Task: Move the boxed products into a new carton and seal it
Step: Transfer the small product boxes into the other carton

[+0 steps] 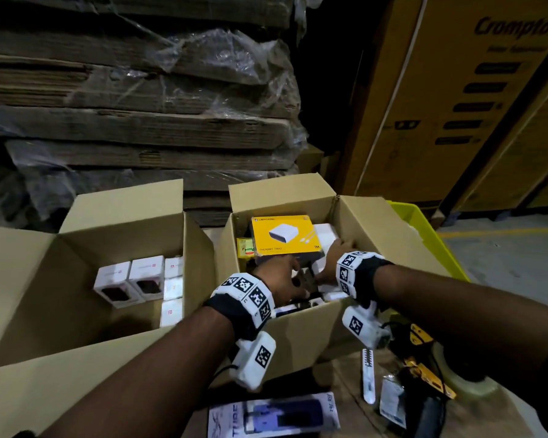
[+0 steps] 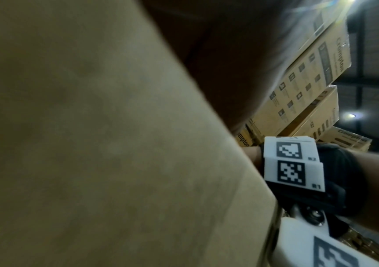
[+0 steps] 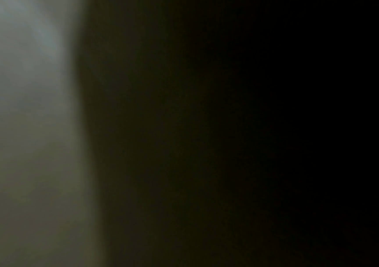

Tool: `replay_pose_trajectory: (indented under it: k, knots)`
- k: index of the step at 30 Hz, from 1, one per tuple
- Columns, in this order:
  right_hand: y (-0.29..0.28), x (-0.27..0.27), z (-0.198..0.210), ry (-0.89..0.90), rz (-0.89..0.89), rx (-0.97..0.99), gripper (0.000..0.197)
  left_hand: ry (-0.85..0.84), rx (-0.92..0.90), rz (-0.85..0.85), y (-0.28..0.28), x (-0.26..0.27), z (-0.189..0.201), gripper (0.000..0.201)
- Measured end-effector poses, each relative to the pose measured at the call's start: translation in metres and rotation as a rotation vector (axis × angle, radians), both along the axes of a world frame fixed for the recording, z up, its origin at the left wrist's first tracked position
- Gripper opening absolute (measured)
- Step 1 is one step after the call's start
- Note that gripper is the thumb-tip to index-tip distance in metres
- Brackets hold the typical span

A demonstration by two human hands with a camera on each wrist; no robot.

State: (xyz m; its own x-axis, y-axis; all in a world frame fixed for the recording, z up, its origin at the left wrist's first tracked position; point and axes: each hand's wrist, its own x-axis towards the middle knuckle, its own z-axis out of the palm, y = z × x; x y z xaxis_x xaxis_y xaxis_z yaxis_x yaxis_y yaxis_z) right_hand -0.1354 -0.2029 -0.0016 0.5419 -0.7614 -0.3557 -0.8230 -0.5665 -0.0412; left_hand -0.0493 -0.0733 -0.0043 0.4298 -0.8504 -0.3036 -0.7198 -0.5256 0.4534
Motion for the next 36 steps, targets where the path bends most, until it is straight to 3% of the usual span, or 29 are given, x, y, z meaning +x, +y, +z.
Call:
replay_pose_trajectory:
  k: [5, 9, 14, 17, 21, 24, 27, 30, 34, 36]
  knots:
    - [-0.001, -0.001, -0.004, -0.032, -0.086, 0.102, 0.104, 0.100, -0.058, 0.000, 0.009, 0.000, 0.001, 0.066]
    - [0.000, -0.005, -0.005, -0.061, -0.047, 0.023, 0.109, 0.101, -0.053, -0.005, 0.014, -0.001, 0.003, 0.077]
    - [-0.002, -0.019, 0.015, -0.106, 0.140, -0.045, 0.091, 0.079, -0.122, 0.052, 0.015, 0.001, 0.000, 0.074]
    - [0.002, -0.036, 0.044, -0.066, 0.176, -0.121, 0.071, 0.043, -0.148, 0.087, 0.012, 0.001, 0.000, 0.072]
    - [0.002, -0.059, 0.077, -0.041, 0.226, -0.248, 0.077, 0.060, -0.176, 0.093, 0.010, 0.000, 0.001, 0.072]
    - [0.002, -0.076, 0.099, -0.136, 0.231, -0.245, 0.078, 0.074, -0.207, 0.126, 0.010, 0.003, 0.004, 0.056]
    - [0.010, -0.087, 0.119, -0.293, 0.219, -0.175, 0.058, 0.071, -0.264, 0.170, 0.013, 0.010, 0.011, 0.037]
    - [0.018, -0.084, 0.120, -0.473, 0.208, -0.082, 0.048, 0.216, -0.364, 0.265, 0.019, 0.016, 0.018, 0.034]
    - [0.042, -0.070, 0.108, -0.579, 0.264, 0.061, 0.057, 0.568, -0.554, 0.478, 0.032, 0.017, 0.040, 0.034]
    - [0.057, -0.061, 0.103, -0.625, 0.299, 0.131, 0.053, 0.730, -0.634, 0.602, 0.047, 0.018, 0.056, 0.038]
